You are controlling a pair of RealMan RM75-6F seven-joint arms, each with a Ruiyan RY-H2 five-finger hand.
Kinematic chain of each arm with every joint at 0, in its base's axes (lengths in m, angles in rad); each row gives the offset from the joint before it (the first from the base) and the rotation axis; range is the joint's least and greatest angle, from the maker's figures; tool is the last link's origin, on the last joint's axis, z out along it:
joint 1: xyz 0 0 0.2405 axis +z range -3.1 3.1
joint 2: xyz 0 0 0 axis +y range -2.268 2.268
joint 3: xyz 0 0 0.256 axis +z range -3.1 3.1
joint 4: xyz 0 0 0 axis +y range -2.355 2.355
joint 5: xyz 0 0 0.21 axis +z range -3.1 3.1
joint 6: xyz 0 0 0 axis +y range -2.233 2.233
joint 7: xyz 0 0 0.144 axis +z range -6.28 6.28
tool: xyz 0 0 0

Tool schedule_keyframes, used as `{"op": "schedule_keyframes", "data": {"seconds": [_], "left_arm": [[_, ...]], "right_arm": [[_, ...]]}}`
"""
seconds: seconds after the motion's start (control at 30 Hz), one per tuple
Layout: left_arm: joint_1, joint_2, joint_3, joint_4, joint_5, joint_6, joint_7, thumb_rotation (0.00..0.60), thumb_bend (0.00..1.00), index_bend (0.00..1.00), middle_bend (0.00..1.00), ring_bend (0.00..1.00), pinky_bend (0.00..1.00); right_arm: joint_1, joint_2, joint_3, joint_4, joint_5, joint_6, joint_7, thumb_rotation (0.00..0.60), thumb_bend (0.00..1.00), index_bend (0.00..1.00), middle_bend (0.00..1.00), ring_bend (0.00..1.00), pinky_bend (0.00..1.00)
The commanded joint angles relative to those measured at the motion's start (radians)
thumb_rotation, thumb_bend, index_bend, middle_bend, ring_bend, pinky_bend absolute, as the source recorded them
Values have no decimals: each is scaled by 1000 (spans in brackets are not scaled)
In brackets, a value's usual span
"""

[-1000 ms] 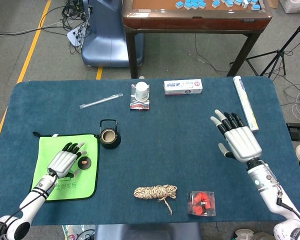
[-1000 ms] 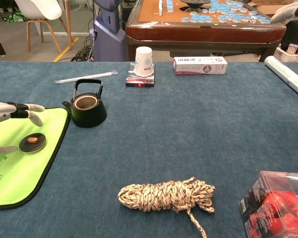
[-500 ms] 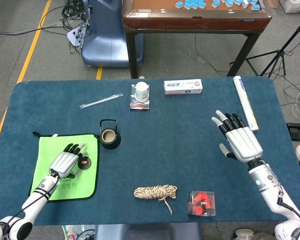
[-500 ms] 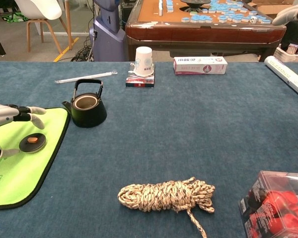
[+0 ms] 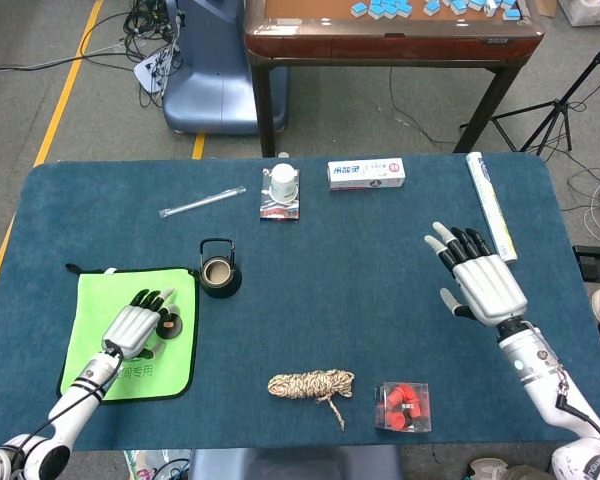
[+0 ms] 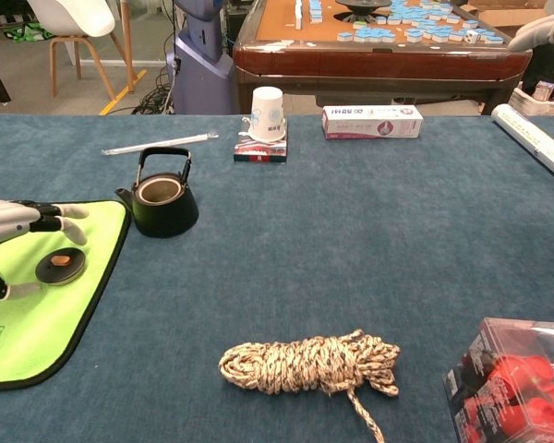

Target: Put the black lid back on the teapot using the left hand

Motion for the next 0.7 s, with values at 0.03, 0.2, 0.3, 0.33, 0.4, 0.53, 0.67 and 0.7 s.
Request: {"op": "schedule_keyframes", "data": {"seconds": [0.03,0.2,0.3,0.33,0.4,0.53,0.67,0.7], "left_arm": [[-1,-4,-1,4,0,1,-1,600,331,193,0,0,0],[-5,-9,-2,14,4,-1,-9,600,332,193,0,0,0],[-5,-11,-1,16,8,2,-10,600,331,193,0,0,0],[-5,-12,-1,17,10,4,-11,600,331,193,0,0,0],[-4,-13,0,19,12,7,-13,600,331,193,0,0,0],[-3,-14,2,23,13,7,-17,600,331,193,0,0,0],[-2,-14,4,25,12,6,-18,600,331,193,0,0,0],[-2,-15,4,25,12,5,-18,600,331,193,0,0,0]], "right_arm": [[-2,2,-3,5,-5,0,9,600,412,5,0,0,0],[-7,7,-4,13,-10,3,24,600,412,4,0,0,0],[-7,7,-4,15,-13,3,30,600,412,4,0,0,0],[-7,7,-4,15,-14,3,31,600,412,5,0,0,0],[-6,7,-4,15,-17,3,32,600,412,5,0,0,0],[-6,6,-5,13,-18,4,30,600,412,4,0,0,0],[-6,5,-5,14,-19,4,30,600,411,5,0,0,0],[-5,4,-5,15,-18,4,30,600,411,5,0,0,0]]}}
